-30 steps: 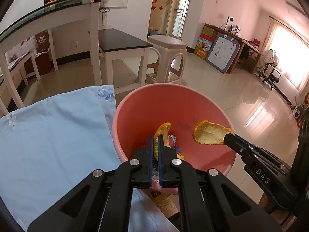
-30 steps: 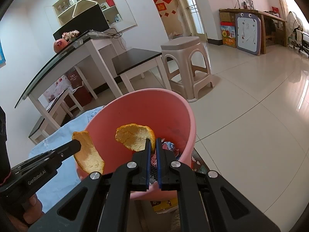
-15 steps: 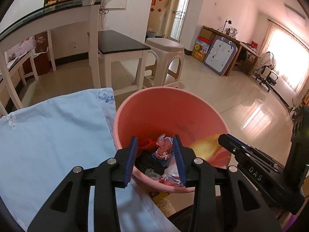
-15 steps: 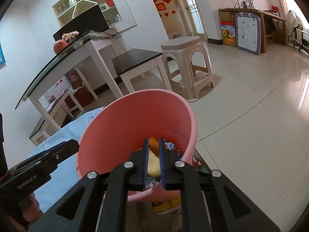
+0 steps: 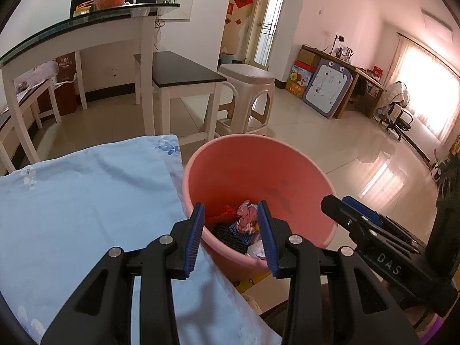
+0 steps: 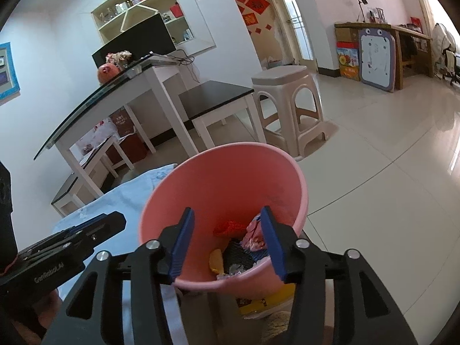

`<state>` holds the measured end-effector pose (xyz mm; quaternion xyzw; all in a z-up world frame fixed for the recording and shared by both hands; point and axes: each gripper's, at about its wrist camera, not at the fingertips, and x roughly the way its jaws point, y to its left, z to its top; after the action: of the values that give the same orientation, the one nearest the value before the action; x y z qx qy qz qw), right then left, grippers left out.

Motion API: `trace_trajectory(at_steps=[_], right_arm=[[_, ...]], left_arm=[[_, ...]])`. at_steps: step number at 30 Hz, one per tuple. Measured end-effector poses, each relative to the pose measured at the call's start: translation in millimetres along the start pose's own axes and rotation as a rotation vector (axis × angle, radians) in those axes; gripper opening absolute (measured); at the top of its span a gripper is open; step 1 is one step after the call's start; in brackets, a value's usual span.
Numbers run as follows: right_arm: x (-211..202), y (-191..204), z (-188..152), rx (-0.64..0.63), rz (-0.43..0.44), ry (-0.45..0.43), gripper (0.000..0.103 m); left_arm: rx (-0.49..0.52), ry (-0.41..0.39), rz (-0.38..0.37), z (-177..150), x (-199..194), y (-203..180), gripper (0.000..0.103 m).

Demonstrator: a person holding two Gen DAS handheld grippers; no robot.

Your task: Collect trash

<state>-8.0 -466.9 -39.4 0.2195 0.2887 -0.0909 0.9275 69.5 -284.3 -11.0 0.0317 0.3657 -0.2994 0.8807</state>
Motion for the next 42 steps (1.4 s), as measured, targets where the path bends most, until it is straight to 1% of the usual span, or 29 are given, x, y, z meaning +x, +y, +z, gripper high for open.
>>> trace_trajectory(at_steps=[5,13,16,21,32,42], right_arm=[[-19,16,-10,-0.032,0.016,-0.006,0.053],[-49,45,-27,-0.085,0.034,-0.034,0.066],[-62,57,-34,-0.107,0.031,-0.058,0.072],[-81,71,-45,-0.127,0.022,-0.083,0.077],[-106,100,-65,-0.187,-0.010,-0.106,0.077],[-120,116,-76,-0.220,-0.013,-0.119,0.077]], left_arm=[[-0.008,-0.031,0.017,-4,-21,5,0.039],[-0.023,-0.074,0.037,-17,-57,12,0.039],[-0.014,-0.094,0.056,-23,-71,13,0.039],[-0.018,-0.122,0.092,-33,-92,15,0.039],[-0.051,-0.147,0.112,-52,-122,28,0.039],[-0.066,-0.157,0.111,-58,-132,32,0.039]])
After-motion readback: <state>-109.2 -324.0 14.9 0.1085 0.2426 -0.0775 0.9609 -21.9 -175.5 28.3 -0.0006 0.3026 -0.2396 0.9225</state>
